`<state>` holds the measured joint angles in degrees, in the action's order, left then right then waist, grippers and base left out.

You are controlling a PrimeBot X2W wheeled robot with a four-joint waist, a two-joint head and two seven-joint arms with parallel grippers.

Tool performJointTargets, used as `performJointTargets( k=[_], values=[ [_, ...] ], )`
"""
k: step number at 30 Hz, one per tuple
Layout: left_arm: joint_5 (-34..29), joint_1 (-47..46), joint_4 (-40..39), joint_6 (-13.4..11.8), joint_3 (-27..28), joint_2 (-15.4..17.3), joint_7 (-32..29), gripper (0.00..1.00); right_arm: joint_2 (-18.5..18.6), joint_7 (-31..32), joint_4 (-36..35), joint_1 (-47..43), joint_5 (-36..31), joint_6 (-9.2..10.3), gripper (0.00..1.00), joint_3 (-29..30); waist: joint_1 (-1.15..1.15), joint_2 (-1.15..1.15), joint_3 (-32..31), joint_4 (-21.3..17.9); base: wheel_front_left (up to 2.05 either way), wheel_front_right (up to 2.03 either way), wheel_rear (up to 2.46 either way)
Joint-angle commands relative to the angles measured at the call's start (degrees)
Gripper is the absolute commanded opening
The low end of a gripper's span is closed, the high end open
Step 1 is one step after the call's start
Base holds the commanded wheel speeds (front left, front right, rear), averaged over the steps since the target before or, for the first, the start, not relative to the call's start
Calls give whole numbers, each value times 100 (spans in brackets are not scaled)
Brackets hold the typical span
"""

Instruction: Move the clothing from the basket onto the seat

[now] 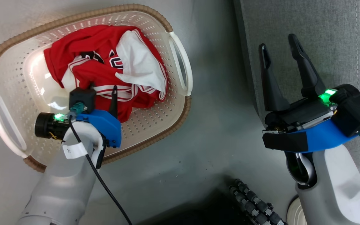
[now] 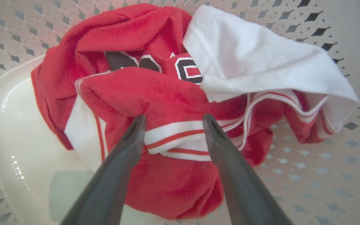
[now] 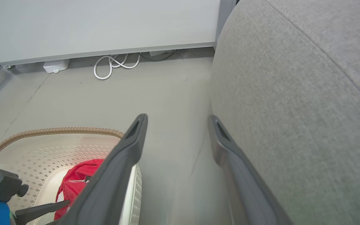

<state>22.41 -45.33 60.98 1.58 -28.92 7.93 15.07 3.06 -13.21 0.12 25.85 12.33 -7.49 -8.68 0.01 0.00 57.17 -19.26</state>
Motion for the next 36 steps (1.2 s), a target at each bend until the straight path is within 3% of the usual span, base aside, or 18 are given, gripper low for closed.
performJointTargets(
  k=[1, 6, 20, 21, 22, 23, 36],
  values=[
    [62, -131, 102, -73, 80, 35, 16, 100, -23, -57, 30, 121, 65, -1, 100, -27, -1, 0, 58, -59, 0, 0, 0],
    [286, -267, 458, -133, 301, -6, 15, 100, -23, -116, 104, 120, 195, -1, 100, -105, -1, 0, 126, -131, 0, 0, 0],
    [623, -515, 1035, 21, 413, -226, -107, 100, -24, -173, 89, -15, 260, -1, 100, -174, -1, 0, 136, -154, 0, 0, 0],
    [610, -528, 1051, 52, 385, -233, -128, 50, -24, -172, 93, -20, 258, -1, 100, -180, -1, 0, 134, -156, 0, 0, 0],
    [591, -549, 1065, 79, 356, -234, -126, 11, -24, -174, 96, -25, 256, -1, 100, -186, -1, 0, 132, -157, 0, 0, 0],
    [584, -564, 1082, 105, 329, -236, -157, 0, -24, -176, 101, -31, 259, -1, 100, -189, -1, 0, 129, -159, 0, 0, 0],
    [602, -630, 1191, 185, 228, -231, -87, 0, -25, -181, 146, 29, 279, -1, 100, -190, -1, 0, 118, -161, 0, 0, 0]
  ],
)
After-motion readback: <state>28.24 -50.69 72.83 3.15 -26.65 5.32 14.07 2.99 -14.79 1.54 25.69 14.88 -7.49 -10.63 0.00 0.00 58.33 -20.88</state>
